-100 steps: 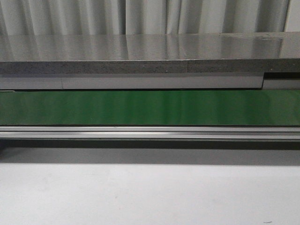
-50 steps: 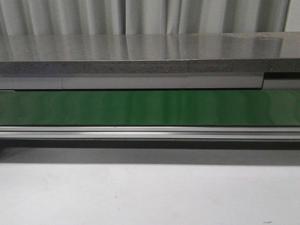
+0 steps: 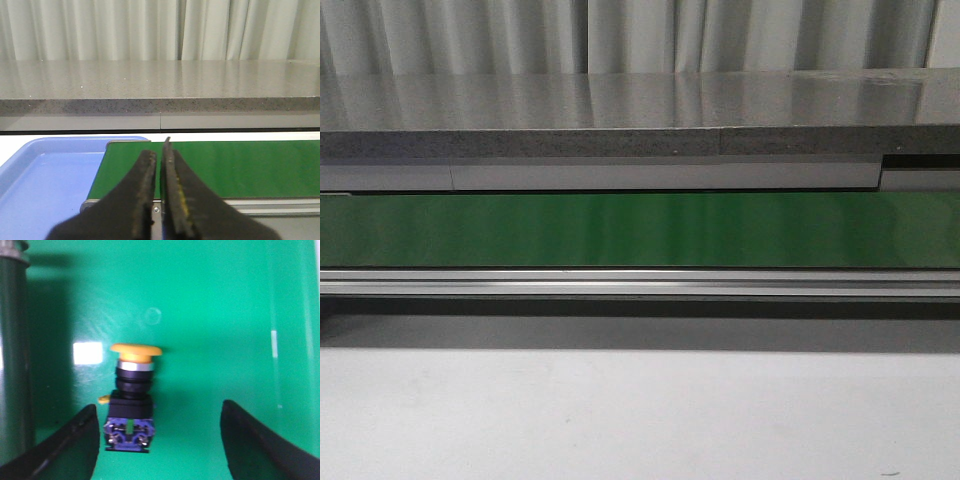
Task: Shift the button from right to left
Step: 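Lower the right gripper and close it around the yellow-capped button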
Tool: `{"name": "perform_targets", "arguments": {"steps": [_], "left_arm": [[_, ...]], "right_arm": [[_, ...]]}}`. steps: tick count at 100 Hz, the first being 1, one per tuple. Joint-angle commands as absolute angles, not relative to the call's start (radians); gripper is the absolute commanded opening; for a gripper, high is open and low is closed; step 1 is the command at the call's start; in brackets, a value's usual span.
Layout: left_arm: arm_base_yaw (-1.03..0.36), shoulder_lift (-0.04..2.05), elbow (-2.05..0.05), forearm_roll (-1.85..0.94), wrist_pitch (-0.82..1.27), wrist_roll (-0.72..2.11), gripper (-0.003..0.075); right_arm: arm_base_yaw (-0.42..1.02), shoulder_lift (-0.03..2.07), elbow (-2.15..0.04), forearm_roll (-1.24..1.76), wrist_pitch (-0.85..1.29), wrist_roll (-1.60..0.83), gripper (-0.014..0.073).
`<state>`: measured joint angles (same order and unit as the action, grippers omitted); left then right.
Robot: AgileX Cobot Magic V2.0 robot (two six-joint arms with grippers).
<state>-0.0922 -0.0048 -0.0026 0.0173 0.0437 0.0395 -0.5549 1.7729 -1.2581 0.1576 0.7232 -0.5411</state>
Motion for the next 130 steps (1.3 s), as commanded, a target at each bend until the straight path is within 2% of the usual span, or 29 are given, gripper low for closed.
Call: {"name": "perform_targets", "arguments": {"steps": [1,111,120,130], "left_arm": [[-0.090,-0.041,0.039,0.010,-0.037,0.028,0.0005],[-0.090,-0.041,0.039,0.010,-0.037,0.028,0.0005],[-0.090,-0.041,0.039,0.010,-0.037,0.028,0.0005],[-0.090,-0.041,0.039,0.010,-0.037,0.028,0.0005]], "right_arm": [[-0.562,1.751,-1.288,0.208,0.723,-0.596,0.0483],[-0.562,1.906,-1.288,0.177,0.722,-0.631,0.0477],[-0.562,1.912,-1.288,0.177,0.722,-0.631,0.0454],[-0.562,1.913,-1.288,0.177,0.722,-0.631,0.0349]]}}
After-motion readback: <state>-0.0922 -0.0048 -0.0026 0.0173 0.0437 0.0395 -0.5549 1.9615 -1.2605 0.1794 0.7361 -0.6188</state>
